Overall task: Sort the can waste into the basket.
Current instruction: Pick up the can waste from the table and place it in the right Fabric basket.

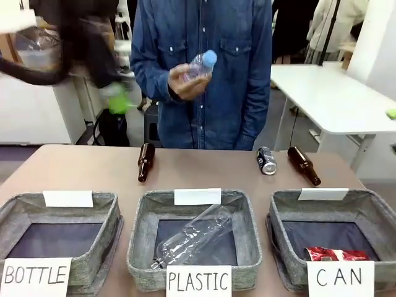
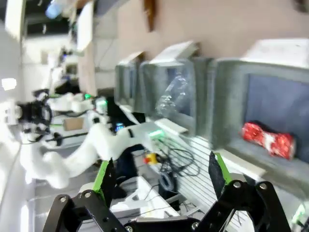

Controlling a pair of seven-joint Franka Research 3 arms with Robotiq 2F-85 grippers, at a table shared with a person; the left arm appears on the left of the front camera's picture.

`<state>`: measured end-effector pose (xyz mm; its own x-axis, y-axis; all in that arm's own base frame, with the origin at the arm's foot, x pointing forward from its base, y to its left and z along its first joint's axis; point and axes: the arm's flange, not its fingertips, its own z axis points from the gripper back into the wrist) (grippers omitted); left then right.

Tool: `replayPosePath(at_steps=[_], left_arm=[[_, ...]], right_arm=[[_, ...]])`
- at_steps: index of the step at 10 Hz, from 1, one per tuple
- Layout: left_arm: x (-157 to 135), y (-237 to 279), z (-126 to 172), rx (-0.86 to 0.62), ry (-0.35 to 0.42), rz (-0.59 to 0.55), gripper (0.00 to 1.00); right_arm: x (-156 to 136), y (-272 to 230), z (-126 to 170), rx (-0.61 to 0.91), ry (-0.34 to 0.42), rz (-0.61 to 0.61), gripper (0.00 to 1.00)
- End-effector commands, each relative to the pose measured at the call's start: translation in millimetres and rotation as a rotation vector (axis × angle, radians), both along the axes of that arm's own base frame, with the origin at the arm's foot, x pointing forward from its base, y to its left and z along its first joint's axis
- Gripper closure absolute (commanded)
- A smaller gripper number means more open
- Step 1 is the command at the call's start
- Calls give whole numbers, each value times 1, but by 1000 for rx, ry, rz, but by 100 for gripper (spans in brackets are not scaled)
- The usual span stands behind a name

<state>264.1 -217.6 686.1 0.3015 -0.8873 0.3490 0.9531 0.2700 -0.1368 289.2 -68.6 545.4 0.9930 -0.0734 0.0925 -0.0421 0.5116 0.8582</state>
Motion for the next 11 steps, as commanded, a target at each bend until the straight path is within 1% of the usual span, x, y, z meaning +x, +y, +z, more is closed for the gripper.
replayPosePath(at_steps=[1,2,3,4,5,6,7,8,9,11], left_arm=[[2,52,-25,-107,218,262,0],[16,97,-56,-228,372,354,0],[31,143,-96,-364,496,503,0],[40,181,-132,-546,584,554,0],[43,223,-171,-737,630,654,0],[39,258,-199,-843,671,768,0],[28,288,-219,-922,689,871,0],[12,305,-231,-952,639,948,0],[30,283,-218,-625,701,692,0],[30,283,-218,-625,701,692,0]], right_arm=[[20,47,5,105,5,24,0],[27,62,10,170,38,-6,0],[35,69,15,218,116,-75,0],[40,65,20,254,186,-136,0],[43,52,23,272,221,-158,0],[44,35,25,301,214,-163,0],[44,21,24,269,211,-214,0],[41,49,15,254,203,-132,0],[41,49,15,254,203,-132,0],[41,49,15,254,203,-132,0]])
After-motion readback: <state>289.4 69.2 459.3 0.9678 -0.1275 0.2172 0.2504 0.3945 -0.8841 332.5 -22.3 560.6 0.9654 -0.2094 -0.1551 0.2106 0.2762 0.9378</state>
